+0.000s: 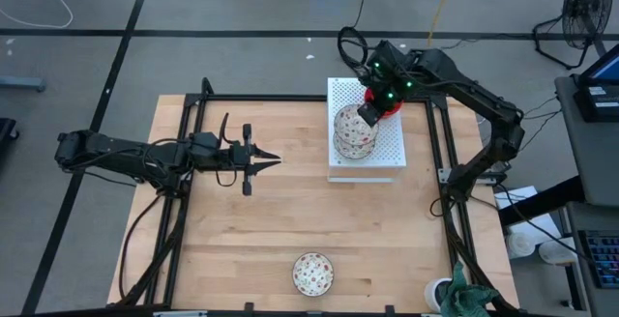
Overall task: Pick & Place Mini bowls
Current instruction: Stack the right green bowl on the green bowl on the shelf
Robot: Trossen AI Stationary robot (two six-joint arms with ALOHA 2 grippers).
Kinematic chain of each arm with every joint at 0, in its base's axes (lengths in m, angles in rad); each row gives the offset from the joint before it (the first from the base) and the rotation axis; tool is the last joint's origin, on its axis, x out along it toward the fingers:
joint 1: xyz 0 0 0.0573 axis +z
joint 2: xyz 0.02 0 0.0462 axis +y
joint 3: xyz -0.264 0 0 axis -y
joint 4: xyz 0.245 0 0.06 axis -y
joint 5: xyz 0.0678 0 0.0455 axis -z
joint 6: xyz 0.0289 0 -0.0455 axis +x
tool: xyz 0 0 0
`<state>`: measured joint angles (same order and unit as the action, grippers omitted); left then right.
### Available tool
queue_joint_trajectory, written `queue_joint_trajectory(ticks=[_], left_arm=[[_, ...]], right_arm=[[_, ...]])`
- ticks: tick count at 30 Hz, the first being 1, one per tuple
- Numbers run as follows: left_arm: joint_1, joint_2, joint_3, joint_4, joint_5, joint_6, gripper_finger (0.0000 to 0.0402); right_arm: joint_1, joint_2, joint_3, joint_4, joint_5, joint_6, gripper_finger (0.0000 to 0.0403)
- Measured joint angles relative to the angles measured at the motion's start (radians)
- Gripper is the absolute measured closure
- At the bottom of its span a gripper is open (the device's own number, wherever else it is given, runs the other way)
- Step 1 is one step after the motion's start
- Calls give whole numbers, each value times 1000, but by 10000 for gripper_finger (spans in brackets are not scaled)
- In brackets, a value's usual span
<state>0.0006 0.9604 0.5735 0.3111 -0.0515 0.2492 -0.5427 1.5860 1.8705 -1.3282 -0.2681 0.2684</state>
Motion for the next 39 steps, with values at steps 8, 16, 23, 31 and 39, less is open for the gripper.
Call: queue_joint_trajectory(ticks=[8,16,23,31,39], left_arm=[[0,0,0,0,0,-1,353],[0,0,0,0,0,0,353],[0,0,0,0,0,0,353],[0,0,0,0,0,-1,353],[0,0,0,0,0,-1,353]], right_arm=[[0,0,-72,3,2,0,392],[0,0,-140,24,1,0,392],[1,0,-171,60,1,3,392],[1,0,-185,88,1,0,392],[2,0,-185,90,2,0,392]])
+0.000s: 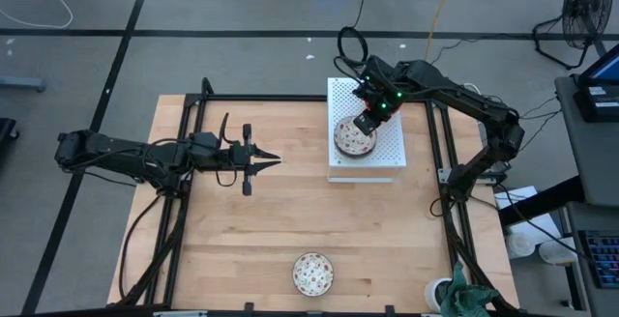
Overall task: Pick & Place Mini bowls
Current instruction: Stack the right green bowl on the green bowl on the shelf, then stack the green bowl on the green bowl on the shelf
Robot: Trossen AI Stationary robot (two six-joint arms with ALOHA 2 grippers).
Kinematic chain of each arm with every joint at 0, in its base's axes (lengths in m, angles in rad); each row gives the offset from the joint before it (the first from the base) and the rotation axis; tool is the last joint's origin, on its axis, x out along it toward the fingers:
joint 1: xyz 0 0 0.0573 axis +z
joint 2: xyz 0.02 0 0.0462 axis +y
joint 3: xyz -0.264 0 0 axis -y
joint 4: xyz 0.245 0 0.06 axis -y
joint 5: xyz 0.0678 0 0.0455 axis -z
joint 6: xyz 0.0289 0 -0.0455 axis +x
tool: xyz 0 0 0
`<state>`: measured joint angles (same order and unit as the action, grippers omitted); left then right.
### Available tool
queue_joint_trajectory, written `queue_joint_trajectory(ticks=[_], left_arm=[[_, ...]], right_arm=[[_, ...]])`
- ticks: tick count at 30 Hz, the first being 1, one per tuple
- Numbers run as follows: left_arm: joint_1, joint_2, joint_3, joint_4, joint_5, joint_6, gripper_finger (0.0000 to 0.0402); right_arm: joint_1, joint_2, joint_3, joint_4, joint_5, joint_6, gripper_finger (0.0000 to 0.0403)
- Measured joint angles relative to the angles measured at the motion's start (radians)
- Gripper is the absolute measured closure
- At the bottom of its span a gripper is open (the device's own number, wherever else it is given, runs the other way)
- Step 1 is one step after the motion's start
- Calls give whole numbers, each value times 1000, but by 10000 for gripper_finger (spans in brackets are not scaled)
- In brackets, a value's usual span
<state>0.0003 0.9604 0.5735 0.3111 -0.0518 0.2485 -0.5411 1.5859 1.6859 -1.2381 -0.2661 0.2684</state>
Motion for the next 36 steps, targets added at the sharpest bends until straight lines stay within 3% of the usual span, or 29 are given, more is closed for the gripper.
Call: queue_joint_trajectory(ticks=[8,26,36], left_arm=[[0,0,0,0,0,0,353],[0,0,0,0,0,0,353],[0,0,0,-1,0,-1,353]], right_arm=[[11,0,0,0,1,6,380],[5,-25,0,45,7,8,285],[2,-48,0,106,2,26,277]])
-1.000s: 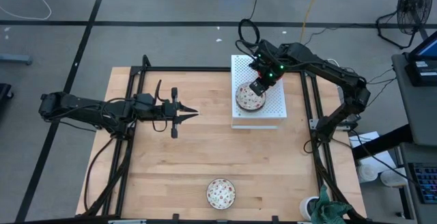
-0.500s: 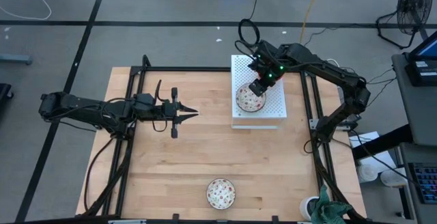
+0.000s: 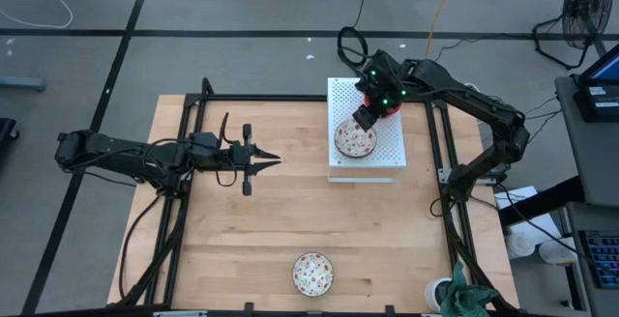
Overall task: Pick & Place Mini bowls
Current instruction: Stack the green bowl on the green bowl on the shelf
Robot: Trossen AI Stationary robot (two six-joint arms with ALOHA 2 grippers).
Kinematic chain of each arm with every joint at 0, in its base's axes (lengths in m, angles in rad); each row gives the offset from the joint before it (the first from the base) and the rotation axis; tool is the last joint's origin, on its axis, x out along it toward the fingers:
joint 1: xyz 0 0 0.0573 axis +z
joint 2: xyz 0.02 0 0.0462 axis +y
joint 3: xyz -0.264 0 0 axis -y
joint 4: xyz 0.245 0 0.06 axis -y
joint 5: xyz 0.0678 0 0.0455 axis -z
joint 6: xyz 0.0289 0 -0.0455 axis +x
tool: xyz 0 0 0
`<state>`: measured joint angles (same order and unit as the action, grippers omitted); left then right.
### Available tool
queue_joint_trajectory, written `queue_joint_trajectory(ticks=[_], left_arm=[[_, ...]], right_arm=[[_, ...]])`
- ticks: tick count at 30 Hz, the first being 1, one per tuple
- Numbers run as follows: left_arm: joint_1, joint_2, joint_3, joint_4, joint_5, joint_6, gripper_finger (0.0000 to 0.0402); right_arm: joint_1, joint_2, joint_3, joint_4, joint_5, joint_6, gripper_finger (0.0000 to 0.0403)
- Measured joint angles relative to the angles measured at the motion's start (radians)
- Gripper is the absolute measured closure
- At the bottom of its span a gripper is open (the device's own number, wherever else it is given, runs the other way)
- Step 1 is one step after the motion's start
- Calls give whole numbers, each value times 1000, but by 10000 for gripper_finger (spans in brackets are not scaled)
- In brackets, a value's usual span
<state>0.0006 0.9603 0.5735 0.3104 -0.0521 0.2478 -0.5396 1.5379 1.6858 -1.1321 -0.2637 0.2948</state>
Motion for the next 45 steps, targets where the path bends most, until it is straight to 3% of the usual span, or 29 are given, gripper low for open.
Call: queue_joint_trajectory(ticks=[17,23,26,30,35,38,41,43,45], left_arm=[[-2,0,0,1,1,-21,353],[-2,0,0,1,1,-27,353],[-3,1,0,2,25,-111,353],[-3,21,0,14,135,-176,353],[-18,91,0,126,357,-152,353],[-67,164,0,249,523,-102,353],[-153,258,0,375,706,42,353],[-234,327,1,499,755,142,353],[-320,399,34,604,720,189,353]], right_arm=[[30,-210,-7,126,-20,-79,285],[158,-366,-160,298,-28,-79,296],[247,-459,-292,442,-29,-79,298],[376,-578,-497,648,-30,-70,298],[544,-691,-778,1004,-30,-72,298],[626,-722,-920,1228,-33,-87,296],[695,-739,-1009,1377,-31,-143,296],[736,-749,-1044,1423,-31,-183,296],[770,-758,-1059,1426,-32,-220,295]])
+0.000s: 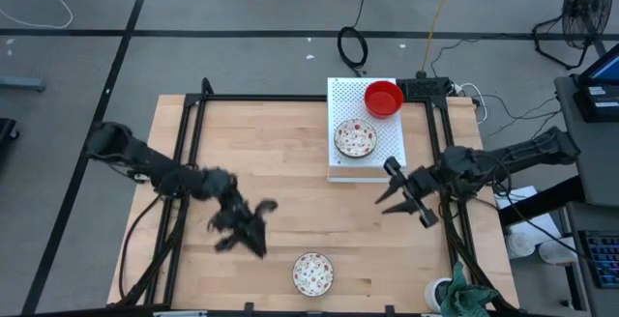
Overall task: Pick & Place Mini bowls
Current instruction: Stack the green bowl on the green bowl on the shelf
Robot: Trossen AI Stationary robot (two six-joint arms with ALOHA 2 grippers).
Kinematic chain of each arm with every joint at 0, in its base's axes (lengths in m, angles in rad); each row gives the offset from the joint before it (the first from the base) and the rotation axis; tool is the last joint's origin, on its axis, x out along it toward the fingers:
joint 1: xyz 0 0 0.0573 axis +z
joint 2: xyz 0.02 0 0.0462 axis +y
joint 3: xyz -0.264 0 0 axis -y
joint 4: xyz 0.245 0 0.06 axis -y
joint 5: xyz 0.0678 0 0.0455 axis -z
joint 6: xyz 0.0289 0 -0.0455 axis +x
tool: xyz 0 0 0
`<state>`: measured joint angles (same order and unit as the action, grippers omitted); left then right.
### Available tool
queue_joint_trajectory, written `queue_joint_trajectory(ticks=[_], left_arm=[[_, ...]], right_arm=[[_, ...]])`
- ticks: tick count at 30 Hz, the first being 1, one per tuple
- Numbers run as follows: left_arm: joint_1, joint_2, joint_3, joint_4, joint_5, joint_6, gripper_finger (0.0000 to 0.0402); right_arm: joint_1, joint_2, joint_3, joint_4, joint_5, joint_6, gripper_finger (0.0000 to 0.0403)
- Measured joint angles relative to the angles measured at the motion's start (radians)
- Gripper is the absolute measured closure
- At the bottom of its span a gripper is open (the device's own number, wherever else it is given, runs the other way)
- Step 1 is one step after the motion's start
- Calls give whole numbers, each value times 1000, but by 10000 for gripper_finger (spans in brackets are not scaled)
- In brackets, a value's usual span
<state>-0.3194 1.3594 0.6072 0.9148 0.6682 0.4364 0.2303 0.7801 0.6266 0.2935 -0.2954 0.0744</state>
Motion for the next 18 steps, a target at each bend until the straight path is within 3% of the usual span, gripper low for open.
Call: queue_joint_trajectory(ticks=[2,3,6,8,10,12,18], left_arm=[[-73,52,73,-27,-173,-63,353],[-102,71,126,-107,-320,-134,353],[-162,121,356,-586,-810,-376,348],[-180,182,537,-941,-998,-562,338],[-186,260,704,-1189,-1019,-728,328],[-195,334,832,-1342,-959,-809,319],[-222,481,1025,-1476,-744,-1056,281]], right_arm=[[28,-8,-7,-3,1,-31,296],[40,-11,-8,-4,1,-47,296],[68,-28,-8,-13,3,-110,295],[77,-41,-8,-29,3,-153,295],[82,-52,-8,-50,4,-186,296],[82,-55,-8,-67,9,-205,296],[82,-60,-8,-101,65,-189,296]])
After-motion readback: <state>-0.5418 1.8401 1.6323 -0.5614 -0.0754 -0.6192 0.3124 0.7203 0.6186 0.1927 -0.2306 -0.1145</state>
